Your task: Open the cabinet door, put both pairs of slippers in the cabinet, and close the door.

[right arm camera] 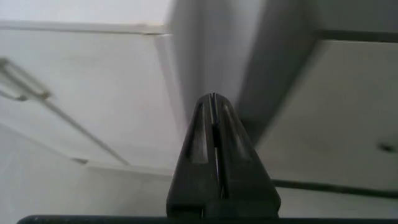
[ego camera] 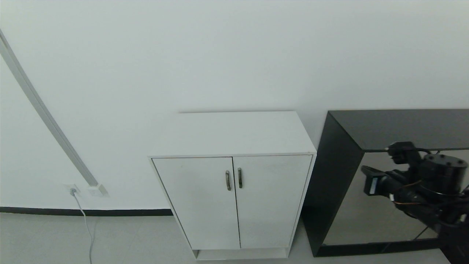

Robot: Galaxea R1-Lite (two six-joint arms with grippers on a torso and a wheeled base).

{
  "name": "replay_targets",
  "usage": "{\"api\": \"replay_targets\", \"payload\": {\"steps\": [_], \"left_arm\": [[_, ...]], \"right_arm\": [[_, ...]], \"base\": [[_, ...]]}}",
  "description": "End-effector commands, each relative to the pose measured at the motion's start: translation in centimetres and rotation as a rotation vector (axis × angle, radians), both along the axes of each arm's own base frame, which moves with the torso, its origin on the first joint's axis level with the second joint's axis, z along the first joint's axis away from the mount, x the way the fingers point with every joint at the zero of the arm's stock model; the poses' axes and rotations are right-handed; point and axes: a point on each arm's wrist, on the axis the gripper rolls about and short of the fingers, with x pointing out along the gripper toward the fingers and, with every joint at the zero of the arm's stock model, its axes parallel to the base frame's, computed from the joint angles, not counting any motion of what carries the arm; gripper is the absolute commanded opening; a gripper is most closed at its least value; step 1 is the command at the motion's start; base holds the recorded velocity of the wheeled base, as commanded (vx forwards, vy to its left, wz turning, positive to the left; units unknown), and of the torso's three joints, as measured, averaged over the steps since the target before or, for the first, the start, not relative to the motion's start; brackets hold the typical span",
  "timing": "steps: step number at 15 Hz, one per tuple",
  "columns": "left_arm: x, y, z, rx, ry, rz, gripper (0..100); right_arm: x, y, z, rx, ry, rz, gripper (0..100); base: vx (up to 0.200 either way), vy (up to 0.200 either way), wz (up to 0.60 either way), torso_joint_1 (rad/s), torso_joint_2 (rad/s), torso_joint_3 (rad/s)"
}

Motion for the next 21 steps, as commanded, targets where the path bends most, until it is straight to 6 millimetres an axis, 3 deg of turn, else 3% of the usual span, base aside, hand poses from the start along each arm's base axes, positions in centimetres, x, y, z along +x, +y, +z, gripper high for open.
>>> {"api": "replay_targets", "payload": {"steps": [1,2,3,4,7,8,9,11,13,16,21], "left_arm": [[0.0,0.0,0.0,0.0,0.001,0.0,0],[0.0,0.0,0.0,0.001,0.001,0.0,0],[0.0,0.0,0.0,0.001,0.001,0.0,0],[0.0,0.0,0.0,0.001,0.001,-0.002,0],[0.0,0.0,0.0,0.001,0.001,-0.002,0],[0.0,0.0,0.0,0.001,0.001,-0.002,0],[0.0,0.0,0.0,0.001,0.001,-0.002,0],[0.0,0.0,0.0,0.001,0.001,-0.002,0],[0.0,0.0,0.0,0.001,0.001,-0.002,0],[0.0,0.0,0.0,0.001,0.001,-0.002,0],[0.0,0.0,0.0,0.001,0.001,-0.003,0]], "right_arm": [[-8.3,-4.8,2.8,-0.045,-0.104,-0.139,0],[-10.4,-5.1,2.9,-0.053,-0.119,-0.145,0],[-11.3,-5.1,2.9,-0.058,-0.123,-0.146,0],[-13.9,-5.1,2.7,-0.065,-0.123,-0.145,0],[-17.9,-5.0,2.6,-0.064,-0.096,-0.124,0],[-20.5,-4.9,1.5,-0.063,-0.032,-0.095,0],[-21.2,-4.9,1.2,-0.063,-0.018,-0.09,0],[-24.9,-4.8,-0.9,-0.056,0.075,-0.039,0],[-26.2,-4.7,-1.7,-0.054,0.094,-0.029,0],[-26.6,-4.7,-3.2,-0.05,0.114,-0.022,0],[-27.4,-4.8,-3.3,-0.025,0.021,-0.015,0]], "base": [[0.0,0.0,0.0,0.0,0.0,0.0],[0.0,0.0,0.0,0.0,0.0,0.0],[0.0,0.0,0.0,0.0,0.0,0.0],[0.0,0.0,0.0,0.0,0.0,0.0],[0.0,0.0,0.0,0.0,0.0,0.0],[0.0,0.0,0.0,0.0,0.0,0.0],[0.0,0.0,0.0,0.0,0.0,0.0],[0.0,0.0,0.0,0.0,0.0,0.0],[0.0,0.0,0.0,0.0,0.0,0.0],[0.0,0.0,0.0,0.0,0.0,0.0],[0.0,0.0,0.0,0.0,0.0,0.0]]}}
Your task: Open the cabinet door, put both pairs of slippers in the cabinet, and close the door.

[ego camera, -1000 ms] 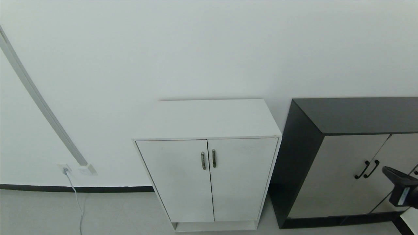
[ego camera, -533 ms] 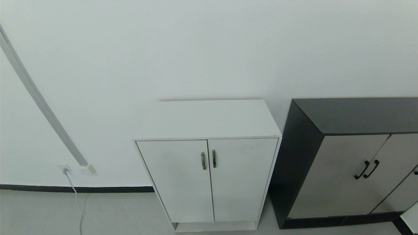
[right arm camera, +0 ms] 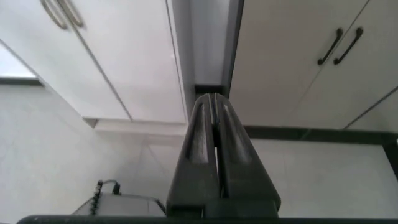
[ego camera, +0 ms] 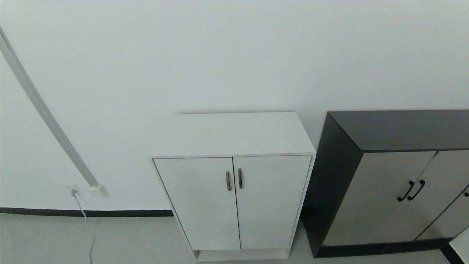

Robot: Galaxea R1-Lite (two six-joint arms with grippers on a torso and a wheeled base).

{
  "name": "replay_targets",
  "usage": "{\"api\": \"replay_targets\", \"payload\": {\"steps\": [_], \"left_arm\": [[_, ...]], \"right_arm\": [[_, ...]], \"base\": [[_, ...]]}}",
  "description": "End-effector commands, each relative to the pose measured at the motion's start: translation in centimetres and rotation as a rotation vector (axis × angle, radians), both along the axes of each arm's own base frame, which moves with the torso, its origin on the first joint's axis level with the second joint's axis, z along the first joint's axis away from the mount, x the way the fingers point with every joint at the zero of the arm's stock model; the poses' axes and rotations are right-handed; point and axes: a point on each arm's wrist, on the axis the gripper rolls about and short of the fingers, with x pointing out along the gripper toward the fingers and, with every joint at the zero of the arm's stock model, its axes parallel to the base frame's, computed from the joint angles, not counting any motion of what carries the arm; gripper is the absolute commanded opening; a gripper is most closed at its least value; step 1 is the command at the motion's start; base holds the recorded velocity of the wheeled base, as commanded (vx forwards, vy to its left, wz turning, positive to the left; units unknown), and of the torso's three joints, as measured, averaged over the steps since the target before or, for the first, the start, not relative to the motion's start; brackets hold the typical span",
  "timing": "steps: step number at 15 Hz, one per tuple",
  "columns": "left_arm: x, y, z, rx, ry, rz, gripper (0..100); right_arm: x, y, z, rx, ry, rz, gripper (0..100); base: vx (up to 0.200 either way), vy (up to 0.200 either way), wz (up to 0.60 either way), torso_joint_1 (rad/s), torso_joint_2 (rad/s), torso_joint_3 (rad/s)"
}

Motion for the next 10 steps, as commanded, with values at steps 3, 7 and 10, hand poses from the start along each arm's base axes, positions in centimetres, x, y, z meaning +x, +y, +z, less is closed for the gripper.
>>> {"api": "replay_targets", "payload": {"steps": [3,7,10], "left_arm": [[0.0,0.0,0.0,0.0,0.001,0.0,0],[0.0,0.0,0.0,-0.002,0.002,0.002,0],[0.0,0.0,0.0,-0.002,0.002,0.002,0]], "right_arm": [[-1.6,0.0,-0.2,0.008,-0.203,0.001,0],[-2.0,0.0,-0.4,0.023,-0.261,-0.035,0],[-2.0,-0.2,-0.3,0.083,-0.266,-0.122,0]], "base": [[0.0,0.0,0.0,0.0,0.0,0.0],[0.0,0.0,0.0,0.0,0.0,0.0],[0.0,0.0,0.0,0.0,0.0,0.0]]}}
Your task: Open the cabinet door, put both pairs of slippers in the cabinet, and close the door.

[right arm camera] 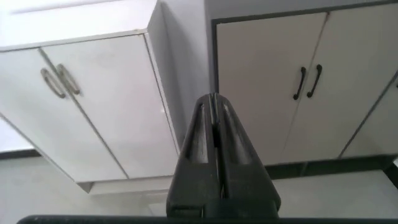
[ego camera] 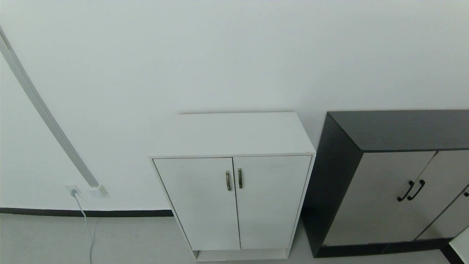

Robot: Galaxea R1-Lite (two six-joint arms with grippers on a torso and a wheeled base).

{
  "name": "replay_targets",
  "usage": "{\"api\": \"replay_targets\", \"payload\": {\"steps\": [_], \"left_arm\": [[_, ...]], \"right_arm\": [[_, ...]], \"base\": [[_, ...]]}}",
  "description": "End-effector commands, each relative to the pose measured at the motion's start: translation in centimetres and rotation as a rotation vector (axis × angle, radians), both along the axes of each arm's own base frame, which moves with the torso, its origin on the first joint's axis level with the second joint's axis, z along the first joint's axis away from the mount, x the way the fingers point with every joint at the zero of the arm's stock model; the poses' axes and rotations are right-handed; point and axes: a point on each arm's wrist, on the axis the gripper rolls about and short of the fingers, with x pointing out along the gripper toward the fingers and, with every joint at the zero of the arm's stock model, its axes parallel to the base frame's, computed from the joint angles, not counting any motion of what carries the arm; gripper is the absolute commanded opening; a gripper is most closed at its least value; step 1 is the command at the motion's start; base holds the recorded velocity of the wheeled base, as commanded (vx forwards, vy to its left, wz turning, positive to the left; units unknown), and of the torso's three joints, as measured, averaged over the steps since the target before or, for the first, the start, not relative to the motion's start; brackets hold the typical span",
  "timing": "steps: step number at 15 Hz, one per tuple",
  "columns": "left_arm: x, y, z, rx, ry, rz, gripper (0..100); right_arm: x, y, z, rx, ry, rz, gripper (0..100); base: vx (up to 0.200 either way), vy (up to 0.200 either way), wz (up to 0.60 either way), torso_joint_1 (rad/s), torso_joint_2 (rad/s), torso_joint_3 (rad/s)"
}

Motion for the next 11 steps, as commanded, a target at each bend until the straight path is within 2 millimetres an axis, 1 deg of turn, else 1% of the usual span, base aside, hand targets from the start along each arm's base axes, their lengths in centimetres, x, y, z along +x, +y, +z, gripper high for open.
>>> {"api": "replay_targets", "payload": {"steps": [1,11], "left_arm": [[0.01,0.0,0.0,0.001,0.001,0.0,0],[0.01,0.0,0.0,0.001,0.001,0.0,0]], "right_arm": [[-0.05,-0.09,0.01,0.004,-0.009,-0.041,0],[-0.05,-0.07,0.01,-0.016,-0.008,-0.032,0]], "base": [[0.0,0.0,0.0,0.0,0.0,0.0],[0.0,0.0,0.0,0.0,0.0,0.0]]}}
